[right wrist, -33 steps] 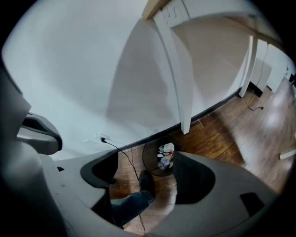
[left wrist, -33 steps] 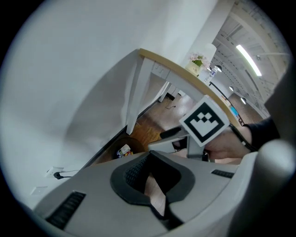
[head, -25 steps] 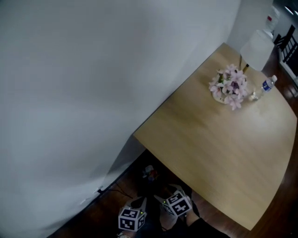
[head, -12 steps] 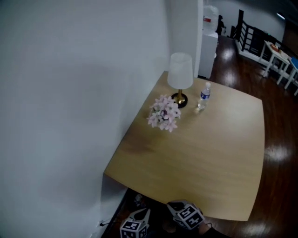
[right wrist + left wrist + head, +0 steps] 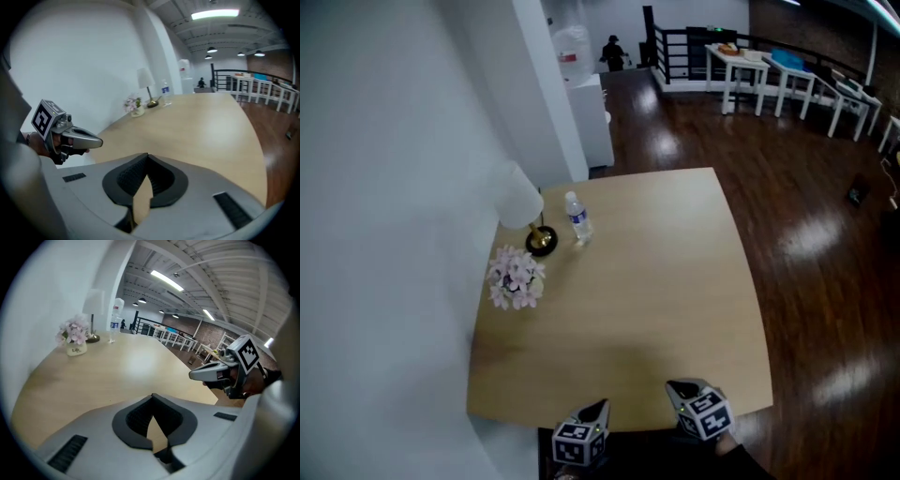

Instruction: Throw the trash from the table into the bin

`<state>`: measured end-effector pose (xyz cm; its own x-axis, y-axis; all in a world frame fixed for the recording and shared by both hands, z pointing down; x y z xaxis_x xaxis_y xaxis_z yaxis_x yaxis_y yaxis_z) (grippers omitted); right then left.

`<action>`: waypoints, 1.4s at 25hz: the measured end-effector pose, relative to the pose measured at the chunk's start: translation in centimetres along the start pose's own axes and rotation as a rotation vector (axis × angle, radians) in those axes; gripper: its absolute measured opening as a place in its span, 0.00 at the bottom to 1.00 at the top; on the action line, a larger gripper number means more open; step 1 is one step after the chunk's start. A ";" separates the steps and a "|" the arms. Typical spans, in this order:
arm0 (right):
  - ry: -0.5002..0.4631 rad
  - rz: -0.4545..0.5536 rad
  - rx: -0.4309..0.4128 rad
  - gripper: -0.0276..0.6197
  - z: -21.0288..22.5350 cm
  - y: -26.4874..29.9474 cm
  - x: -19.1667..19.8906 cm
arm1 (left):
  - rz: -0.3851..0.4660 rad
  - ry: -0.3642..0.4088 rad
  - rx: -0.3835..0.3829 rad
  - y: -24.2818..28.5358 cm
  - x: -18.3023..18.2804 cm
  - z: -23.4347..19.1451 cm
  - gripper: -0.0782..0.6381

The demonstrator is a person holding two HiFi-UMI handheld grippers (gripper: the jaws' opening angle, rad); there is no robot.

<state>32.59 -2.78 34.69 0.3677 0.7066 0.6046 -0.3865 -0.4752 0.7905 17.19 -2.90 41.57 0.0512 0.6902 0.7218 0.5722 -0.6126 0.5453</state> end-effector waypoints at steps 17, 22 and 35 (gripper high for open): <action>0.188 0.112 0.245 0.04 2.4 -7.4 5.0 | -0.031 0.078 0.111 0.8 -1.2 1.0 0.11; 0.183 0.097 0.250 0.04 2.3 -7.0 5.0 | -0.034 0.065 0.092 0.4 -0.8 0.1 0.11; 0.166 0.136 0.229 0.04 1.0 -7.4 4.1 | -0.025 0.070 0.094 -0.9 -0.1 0.3 0.11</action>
<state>37.84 3.15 31.42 0.1748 0.6955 0.6969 -0.2155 -0.6636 0.7163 16.89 -2.26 40.91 -0.0195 0.6739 0.7385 0.6466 -0.5549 0.5234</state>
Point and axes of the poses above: the fingertips, and each gripper's own axes: y forward along the fingers, z to its right, x out of its underside, the point moved 2 cm from there along -y, backward along the fingers, and after that the axes turned 15 degrees about -x, right-handed, at the moved point
